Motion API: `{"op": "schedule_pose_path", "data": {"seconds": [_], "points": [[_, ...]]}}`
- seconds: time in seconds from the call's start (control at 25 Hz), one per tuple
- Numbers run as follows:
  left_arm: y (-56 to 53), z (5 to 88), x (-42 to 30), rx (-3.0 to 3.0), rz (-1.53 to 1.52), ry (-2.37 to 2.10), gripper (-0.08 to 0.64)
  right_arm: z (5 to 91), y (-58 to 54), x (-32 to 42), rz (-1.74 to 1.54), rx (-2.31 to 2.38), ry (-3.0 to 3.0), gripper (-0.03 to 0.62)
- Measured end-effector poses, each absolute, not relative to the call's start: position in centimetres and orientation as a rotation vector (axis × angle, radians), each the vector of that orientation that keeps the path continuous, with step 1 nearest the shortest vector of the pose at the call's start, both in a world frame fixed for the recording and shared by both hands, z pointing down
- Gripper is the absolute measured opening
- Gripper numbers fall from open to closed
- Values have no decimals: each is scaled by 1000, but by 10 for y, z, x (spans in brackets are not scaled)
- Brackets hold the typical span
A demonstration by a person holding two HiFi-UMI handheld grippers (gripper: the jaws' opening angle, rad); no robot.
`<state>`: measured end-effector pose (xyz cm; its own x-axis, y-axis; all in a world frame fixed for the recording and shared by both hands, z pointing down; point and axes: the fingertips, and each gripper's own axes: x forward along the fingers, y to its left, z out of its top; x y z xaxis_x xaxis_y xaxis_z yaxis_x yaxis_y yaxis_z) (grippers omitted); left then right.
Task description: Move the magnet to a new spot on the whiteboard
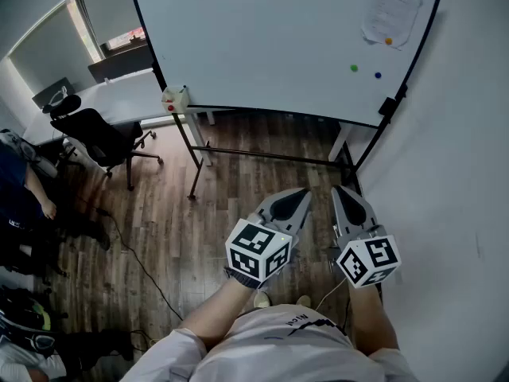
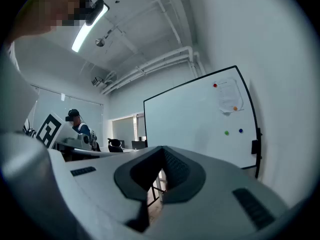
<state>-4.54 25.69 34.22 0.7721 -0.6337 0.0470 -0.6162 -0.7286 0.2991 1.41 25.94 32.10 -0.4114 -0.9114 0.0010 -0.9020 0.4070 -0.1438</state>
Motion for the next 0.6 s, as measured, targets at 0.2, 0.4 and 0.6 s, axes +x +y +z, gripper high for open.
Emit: {"op": "schedule_pose_path", "data": {"seconds": [0.2, 0.4, 0.6], "points": [[250, 347, -59, 2666, -91, -967, 11, 327, 254, 0, -186, -1662, 2568, 8], [249, 351, -66, 2665, -85, -941, 11, 326, 251, -9, -194, -1648, 2563, 8], [242, 360, -73, 2638, -86, -937, 11, 327, 241, -15, -228, -1614, 2545, 9]]}}
